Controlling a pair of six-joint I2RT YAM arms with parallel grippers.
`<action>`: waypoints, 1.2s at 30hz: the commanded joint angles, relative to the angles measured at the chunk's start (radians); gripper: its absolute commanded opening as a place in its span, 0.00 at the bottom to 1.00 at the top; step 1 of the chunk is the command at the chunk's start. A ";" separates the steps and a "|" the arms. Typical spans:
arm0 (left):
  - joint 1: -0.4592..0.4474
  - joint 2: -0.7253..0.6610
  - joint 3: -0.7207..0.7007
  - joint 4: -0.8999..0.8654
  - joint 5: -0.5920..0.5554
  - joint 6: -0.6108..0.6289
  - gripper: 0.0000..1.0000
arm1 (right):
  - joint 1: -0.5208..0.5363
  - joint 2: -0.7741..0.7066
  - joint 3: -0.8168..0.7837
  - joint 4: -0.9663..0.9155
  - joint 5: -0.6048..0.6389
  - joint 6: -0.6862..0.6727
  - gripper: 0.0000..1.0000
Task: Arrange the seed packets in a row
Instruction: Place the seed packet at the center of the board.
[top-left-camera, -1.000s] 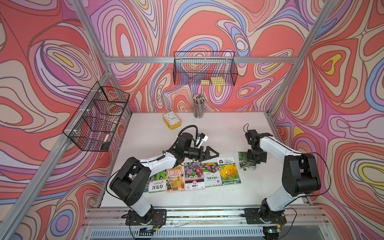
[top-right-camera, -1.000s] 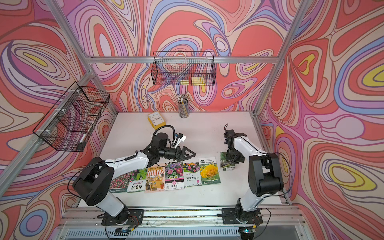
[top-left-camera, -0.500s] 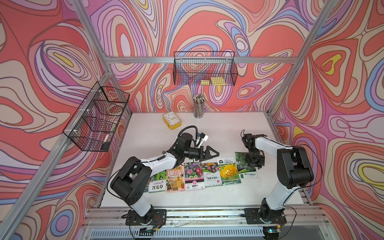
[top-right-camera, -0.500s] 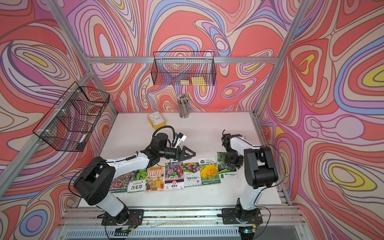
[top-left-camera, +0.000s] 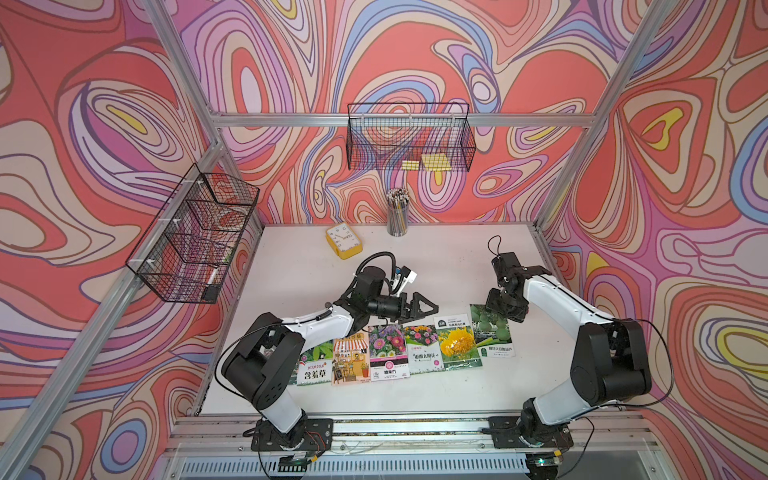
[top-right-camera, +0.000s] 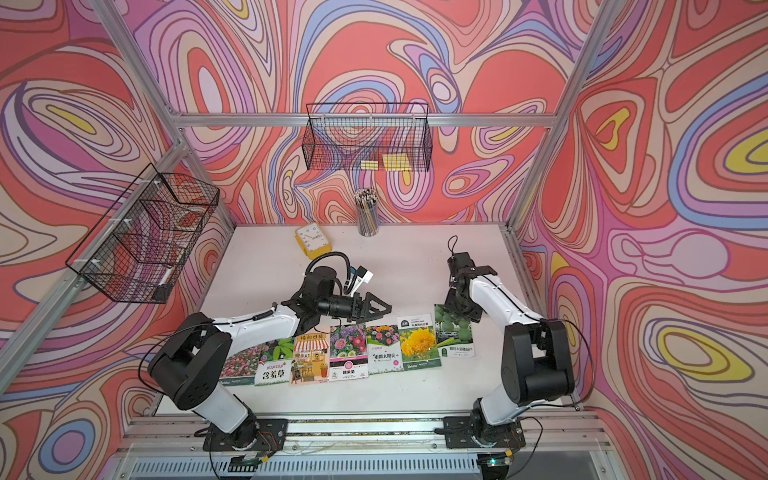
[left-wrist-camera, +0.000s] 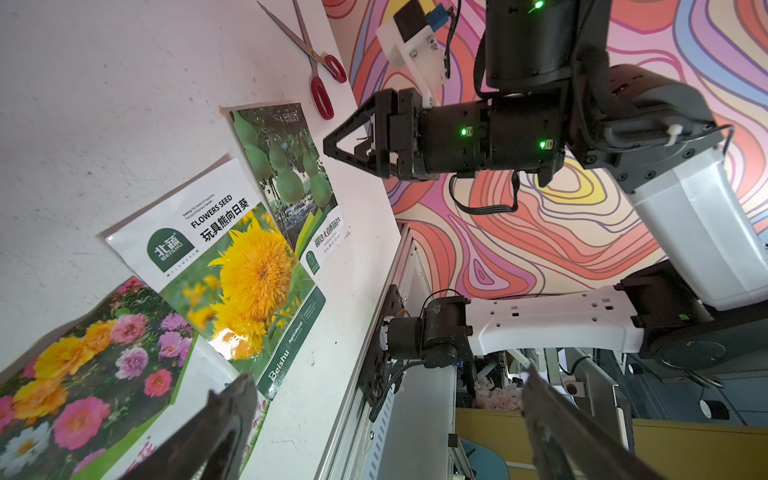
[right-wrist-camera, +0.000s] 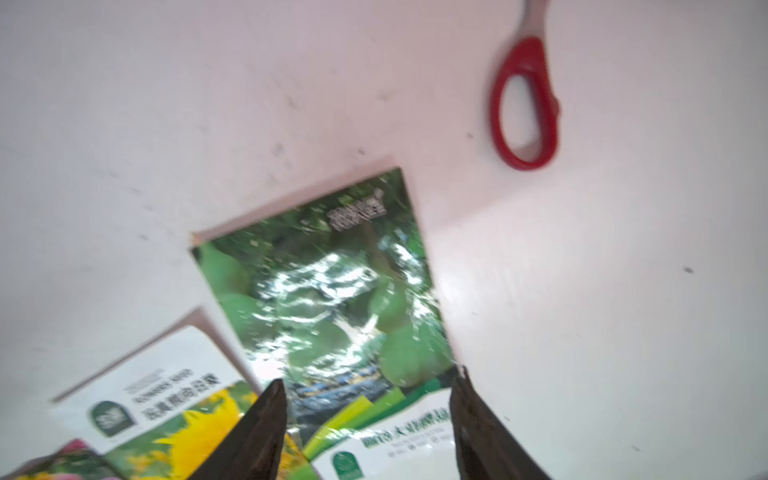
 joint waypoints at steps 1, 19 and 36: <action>0.000 0.015 -0.007 -0.016 -0.010 0.019 0.99 | 0.006 0.056 0.003 0.176 -0.152 0.018 0.65; -0.002 -0.008 0.006 -0.134 -0.053 0.067 0.99 | 0.006 0.203 -0.077 0.336 -0.236 0.064 0.65; -0.033 -0.006 0.025 -0.150 -0.072 0.071 0.99 | 0.006 0.073 -0.208 0.353 -0.308 0.114 0.63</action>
